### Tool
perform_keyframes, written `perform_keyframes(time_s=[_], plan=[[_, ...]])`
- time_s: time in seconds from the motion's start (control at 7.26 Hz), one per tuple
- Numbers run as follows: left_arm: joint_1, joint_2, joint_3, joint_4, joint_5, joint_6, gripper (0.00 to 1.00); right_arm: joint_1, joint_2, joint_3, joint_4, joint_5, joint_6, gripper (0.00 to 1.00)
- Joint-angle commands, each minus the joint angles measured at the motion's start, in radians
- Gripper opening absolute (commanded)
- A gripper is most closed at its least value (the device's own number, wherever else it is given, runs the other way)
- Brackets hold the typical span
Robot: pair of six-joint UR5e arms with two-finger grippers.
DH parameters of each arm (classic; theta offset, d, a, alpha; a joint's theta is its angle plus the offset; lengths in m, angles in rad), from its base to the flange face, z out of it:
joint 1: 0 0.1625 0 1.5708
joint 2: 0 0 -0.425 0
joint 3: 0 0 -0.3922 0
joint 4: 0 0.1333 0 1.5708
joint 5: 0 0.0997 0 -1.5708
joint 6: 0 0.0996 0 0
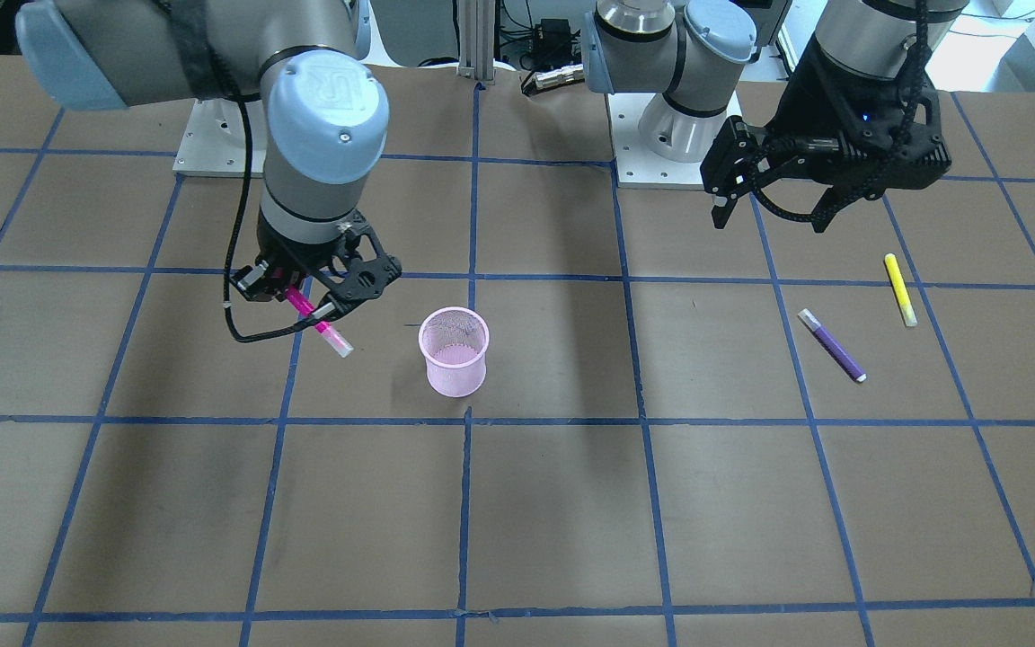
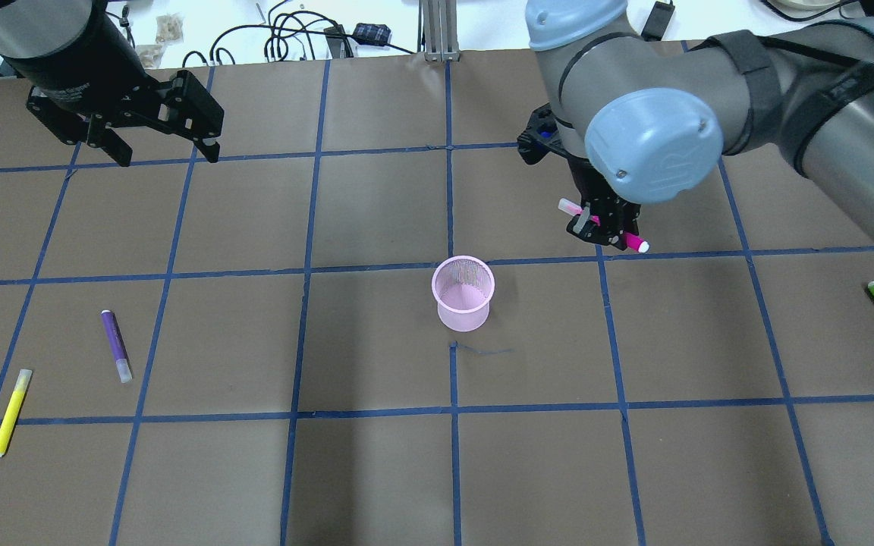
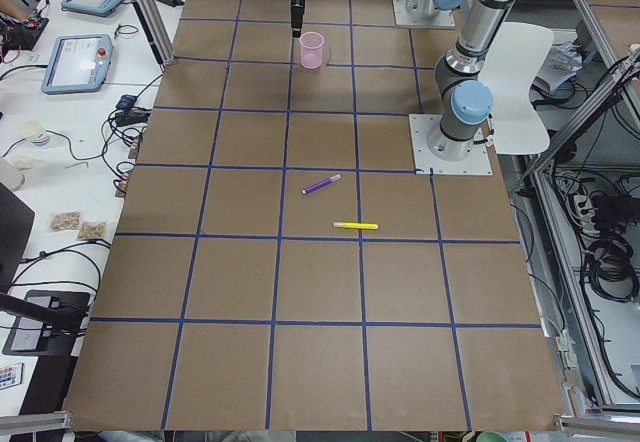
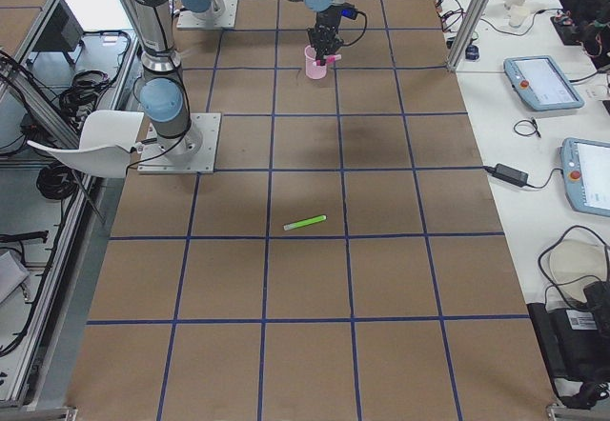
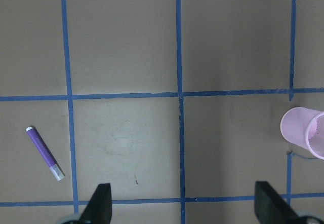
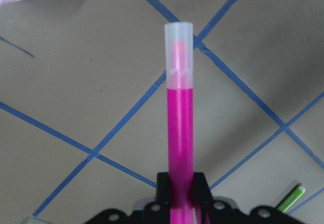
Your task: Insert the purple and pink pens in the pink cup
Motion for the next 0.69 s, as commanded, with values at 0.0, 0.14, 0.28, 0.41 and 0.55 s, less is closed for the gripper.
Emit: perform_keyframes(time_s=[0.0,0.14,0.28,0.41,0.55], plan=[[0.0,0.0,0.0,0.0,0.0,-0.002,1.0,0.108,0.056,-0.02,-0.003,-0.057,-0.068,0.0],[0.001,0.001,0.0,0.0,0.003,-0.002,1.0,0.139,0.065,-0.02,-0.003,-0.059,-0.06,0.0],[0.006,0.003,-0.002,-0.002,0.003,-0.002,1.0,0.171,0.082,-0.02,-0.003,-0.069,-0.054,0.0],[0.012,-0.002,-0.006,0.0,0.001,0.001,1.0,0.199,0.093,-0.02,0.018,-0.098,-0.043,0.0],[0.014,-0.002,-0.015,0.002,0.0,0.003,1.0,0.223,0.113,-0.02,0.023,-0.123,-0.042,0.0]])
